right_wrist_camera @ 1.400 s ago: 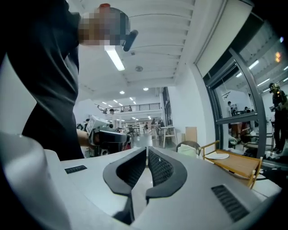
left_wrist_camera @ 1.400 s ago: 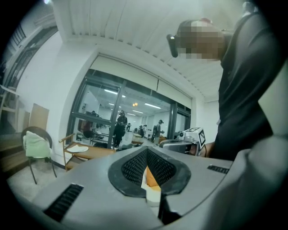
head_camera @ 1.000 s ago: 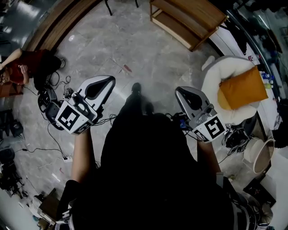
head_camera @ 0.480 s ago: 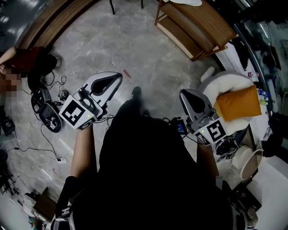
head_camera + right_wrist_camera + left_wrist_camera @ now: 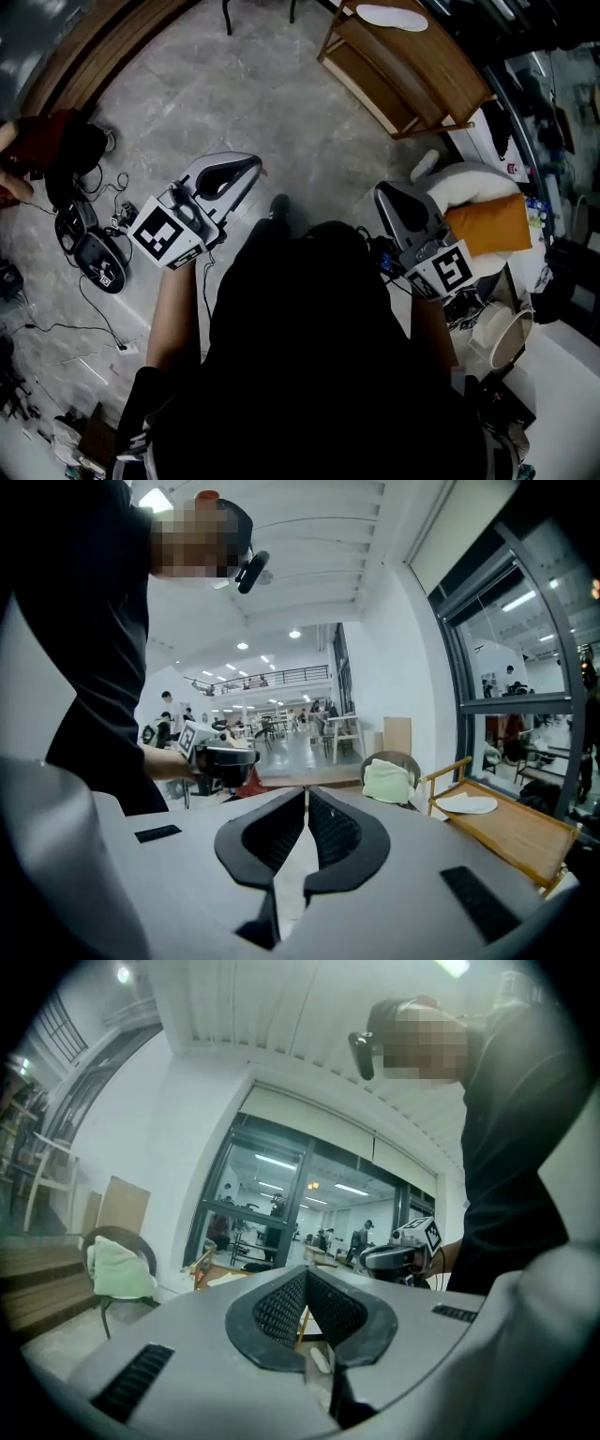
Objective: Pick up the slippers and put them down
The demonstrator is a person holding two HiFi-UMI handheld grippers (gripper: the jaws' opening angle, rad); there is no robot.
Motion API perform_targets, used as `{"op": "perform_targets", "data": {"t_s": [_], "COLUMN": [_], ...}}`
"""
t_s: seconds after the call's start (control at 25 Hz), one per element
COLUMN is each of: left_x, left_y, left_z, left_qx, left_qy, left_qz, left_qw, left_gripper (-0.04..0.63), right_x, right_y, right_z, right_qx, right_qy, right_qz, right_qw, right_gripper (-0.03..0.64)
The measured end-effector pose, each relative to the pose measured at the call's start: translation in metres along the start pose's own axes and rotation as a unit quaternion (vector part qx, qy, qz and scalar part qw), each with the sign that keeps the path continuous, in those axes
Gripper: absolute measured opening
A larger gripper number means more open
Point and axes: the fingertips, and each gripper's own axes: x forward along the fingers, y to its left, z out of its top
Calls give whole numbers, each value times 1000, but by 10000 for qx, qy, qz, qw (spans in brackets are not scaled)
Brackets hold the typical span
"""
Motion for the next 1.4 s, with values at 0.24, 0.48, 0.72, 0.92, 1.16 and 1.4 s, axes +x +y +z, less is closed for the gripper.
{"op": "perform_targets", "data": {"t_s": [0.24,0.48,0.72,0.92,1.16,1.4], "left_x": [34,102,200,273,324,359], "left_y": [29,58,88,108,132,153], "left_z": [12,13,44,65,85,83], "left_qx": [-9,86,315,531,618,658], "left_qy": [-14,153,249,572,796,1034], "left_qz": [-150,-173,-259,-262,-174,-274], "left_qw": [9999,9997,9989,9966,9948,9921], "left_gripper": [12,12,12,12,12,12], "right_x": [15,21,35,41,65,82], "right_y": [-43,-114,-205,-271,-323,-364], "right_z": [8,-2,10,18,24,20], "right_qx": [95,235,132,506,882,1370], "right_qy": [-85,-126,-216,-312,-575,-869], "right_qz": [-212,-352,-239,-174,117,162], "right_qw": [9997,9990,9994,9981,9944,9866], "right_gripper": [26,26,26,26,26,26]}}
